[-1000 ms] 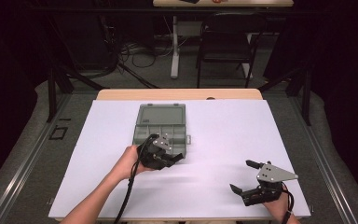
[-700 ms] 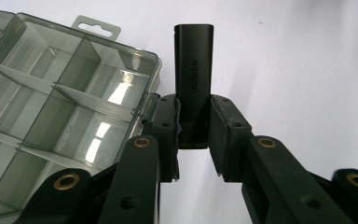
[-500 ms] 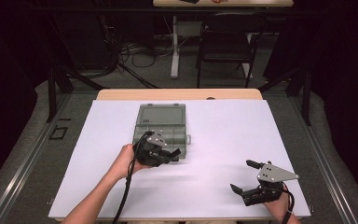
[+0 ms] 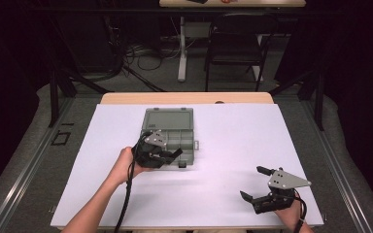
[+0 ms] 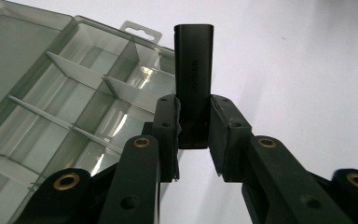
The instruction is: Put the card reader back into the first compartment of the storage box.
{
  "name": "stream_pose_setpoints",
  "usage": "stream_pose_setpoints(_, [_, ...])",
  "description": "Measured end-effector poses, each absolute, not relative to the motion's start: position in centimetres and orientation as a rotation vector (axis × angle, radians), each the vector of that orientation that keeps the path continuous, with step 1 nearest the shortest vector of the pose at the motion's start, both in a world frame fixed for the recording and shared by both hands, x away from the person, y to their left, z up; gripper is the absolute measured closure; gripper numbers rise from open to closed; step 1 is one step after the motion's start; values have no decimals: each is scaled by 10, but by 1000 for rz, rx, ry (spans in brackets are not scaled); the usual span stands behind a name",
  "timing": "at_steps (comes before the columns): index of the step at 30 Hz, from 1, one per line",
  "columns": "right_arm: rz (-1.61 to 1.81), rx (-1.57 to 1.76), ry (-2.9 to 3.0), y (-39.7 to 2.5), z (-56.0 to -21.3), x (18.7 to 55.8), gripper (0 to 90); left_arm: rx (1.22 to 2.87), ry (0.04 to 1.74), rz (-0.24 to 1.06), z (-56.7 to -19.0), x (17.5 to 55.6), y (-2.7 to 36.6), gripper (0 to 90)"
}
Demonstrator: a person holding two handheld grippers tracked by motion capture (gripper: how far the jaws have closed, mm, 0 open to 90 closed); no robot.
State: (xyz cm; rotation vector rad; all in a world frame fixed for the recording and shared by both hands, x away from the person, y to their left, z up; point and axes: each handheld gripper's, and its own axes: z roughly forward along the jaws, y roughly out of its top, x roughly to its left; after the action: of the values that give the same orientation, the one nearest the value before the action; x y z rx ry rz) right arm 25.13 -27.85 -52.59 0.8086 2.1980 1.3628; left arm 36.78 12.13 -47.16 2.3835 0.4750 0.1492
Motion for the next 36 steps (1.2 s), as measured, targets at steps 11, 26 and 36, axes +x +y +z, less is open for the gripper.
stream_pose_setpoints(11, [1352, 812, 2203, -279, -527, 252, 0, 2354, 522, 170, -469, 372, 132, 736])
stream_pose_setpoints(26, [1338, 808, 2202, -279, -526, 251, 0, 2303, 593, 225, -465, 378, 148, 736])
stream_pose_setpoints(36, [1334, 817, 2206, -278, -528, 253, 0, 2270, 636, 259, -466, 385, 157, 736])
